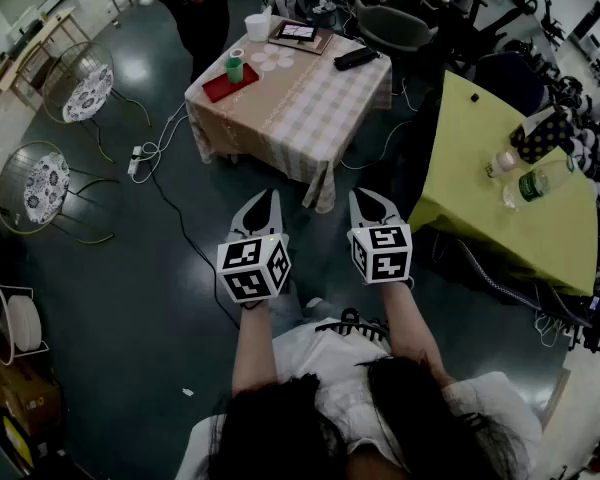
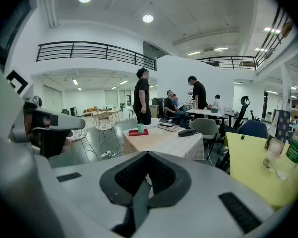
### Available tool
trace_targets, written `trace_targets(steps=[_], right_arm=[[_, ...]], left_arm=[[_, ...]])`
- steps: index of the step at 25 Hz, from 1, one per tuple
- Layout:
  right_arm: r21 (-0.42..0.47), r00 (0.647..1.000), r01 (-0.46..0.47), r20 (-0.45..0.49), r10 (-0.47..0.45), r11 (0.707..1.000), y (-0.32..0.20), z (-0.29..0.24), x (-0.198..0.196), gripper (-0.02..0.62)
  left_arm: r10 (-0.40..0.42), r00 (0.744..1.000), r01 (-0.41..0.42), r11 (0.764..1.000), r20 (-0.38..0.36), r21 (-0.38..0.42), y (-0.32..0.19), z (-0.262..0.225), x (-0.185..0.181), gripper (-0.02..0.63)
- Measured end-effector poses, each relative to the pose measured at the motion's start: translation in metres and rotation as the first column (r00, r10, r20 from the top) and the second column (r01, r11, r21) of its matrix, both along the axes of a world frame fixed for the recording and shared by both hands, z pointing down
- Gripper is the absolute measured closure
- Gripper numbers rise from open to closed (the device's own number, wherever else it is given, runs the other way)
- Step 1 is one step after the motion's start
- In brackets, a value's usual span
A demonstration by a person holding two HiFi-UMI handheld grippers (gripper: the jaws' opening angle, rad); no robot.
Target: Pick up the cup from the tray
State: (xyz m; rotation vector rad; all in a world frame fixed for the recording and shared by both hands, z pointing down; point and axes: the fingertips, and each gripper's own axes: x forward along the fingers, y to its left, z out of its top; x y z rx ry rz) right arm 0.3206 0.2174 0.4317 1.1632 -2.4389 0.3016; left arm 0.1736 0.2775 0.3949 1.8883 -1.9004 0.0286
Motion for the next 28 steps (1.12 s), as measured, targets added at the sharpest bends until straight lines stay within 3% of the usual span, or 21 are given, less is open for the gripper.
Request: trace_targets(steps=[12, 18, 22, 28], right_arm=[[0.003, 1.0, -0.003, -0.007, 0.003, 1.0, -0.016, -0.001, -0.019, 0.584], [-0.007, 0.997, -0.031, 0.075, 0.032, 0.999, -0.04, -0.003, -0.038, 0.583], [-0.031, 0.996, 0.007, 0.089, -0.004, 0.999, -0.055, 0.0, -0.062, 0.574], [-0.017, 0.991, 0.063, 0.119, -0.061, 0.998, -0.081, -0.012, -0.107, 0.404]], left_arm=[[-0.001, 1.0, 0.001, 1.0, -0.004, 0.009, -0.021, -0.003, -0.019, 0.597], [-0.012, 1.0, 0.012, 1.0, -0.009, -0.014, -0.036, 0.005, -0.041, 0.597], [-0.022, 1.0, 0.022, 0.999, -0.006, -0.028, -0.052, 0.009, -0.061, 0.597], [-0.008, 1.0, 0.009, 0.997, 0.018, -0.076, -0.088, 0.01, -0.095, 0.597]])
